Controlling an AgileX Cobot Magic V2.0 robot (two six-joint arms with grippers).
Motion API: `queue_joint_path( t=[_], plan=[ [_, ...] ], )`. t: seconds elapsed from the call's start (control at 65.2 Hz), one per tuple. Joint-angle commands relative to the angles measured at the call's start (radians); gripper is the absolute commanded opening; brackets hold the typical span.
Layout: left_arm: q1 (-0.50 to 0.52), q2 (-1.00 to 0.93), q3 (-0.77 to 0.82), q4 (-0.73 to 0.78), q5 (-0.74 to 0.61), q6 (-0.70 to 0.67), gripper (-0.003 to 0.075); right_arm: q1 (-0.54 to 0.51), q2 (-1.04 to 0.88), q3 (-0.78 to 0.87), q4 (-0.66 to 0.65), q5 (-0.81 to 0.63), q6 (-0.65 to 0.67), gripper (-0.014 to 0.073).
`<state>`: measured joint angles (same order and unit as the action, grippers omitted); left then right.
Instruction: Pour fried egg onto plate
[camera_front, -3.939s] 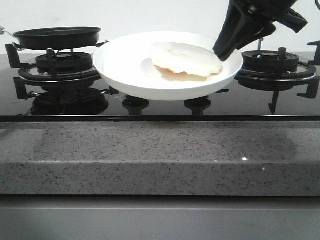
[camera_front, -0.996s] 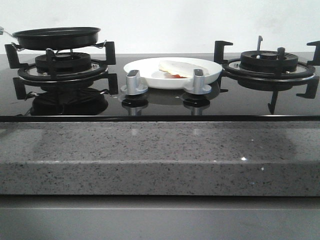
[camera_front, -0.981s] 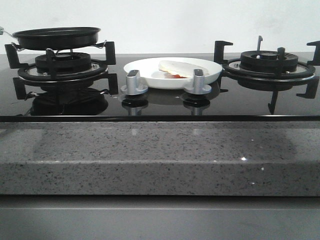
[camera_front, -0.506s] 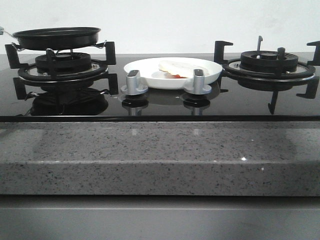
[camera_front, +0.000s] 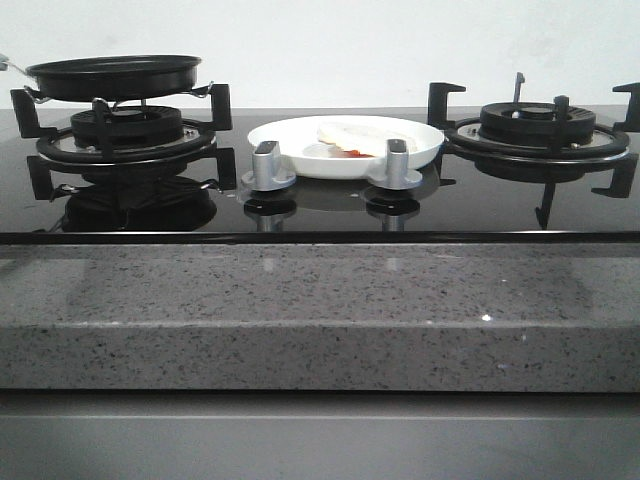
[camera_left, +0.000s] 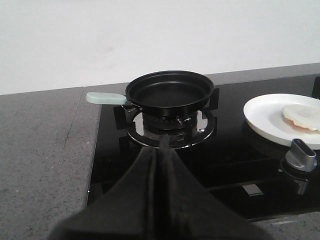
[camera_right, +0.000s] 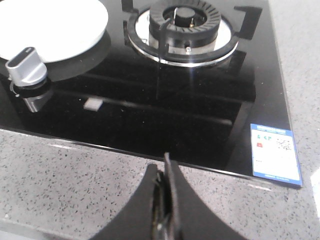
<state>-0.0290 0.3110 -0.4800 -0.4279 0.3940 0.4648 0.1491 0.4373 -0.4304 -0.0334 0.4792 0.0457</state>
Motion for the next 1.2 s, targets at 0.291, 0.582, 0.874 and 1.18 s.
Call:
queue_joint_path(
  t=[0.291, 0.582, 0.874, 1.18],
  plan=[
    [-0.009, 0.01, -0.025, -0.019, -0.08, -0.006, -0.0019, -0.006, -0.086, 0.016, -0.006, -0.132, -0.002, -0.006],
    [-0.009, 0.01, -0.025, -0.019, -0.08, -0.006, -0.0019, -0.006, -0.086, 0.016, -0.006, -0.132, -0.002, -0.006],
    [-0.009, 0.01, -0.025, -0.019, -0.08, -0.006, -0.0019, -0.006, -0.086, 0.016, -0.006, -0.132, -0.002, -0.006],
    [-0.009, 0.005, 0.024, 0.212, -0.165, -0.265, -0.0019, -0.006, -0.086, 0.016, -0.006, -0.131, -0.002, -0.006]
  ],
)
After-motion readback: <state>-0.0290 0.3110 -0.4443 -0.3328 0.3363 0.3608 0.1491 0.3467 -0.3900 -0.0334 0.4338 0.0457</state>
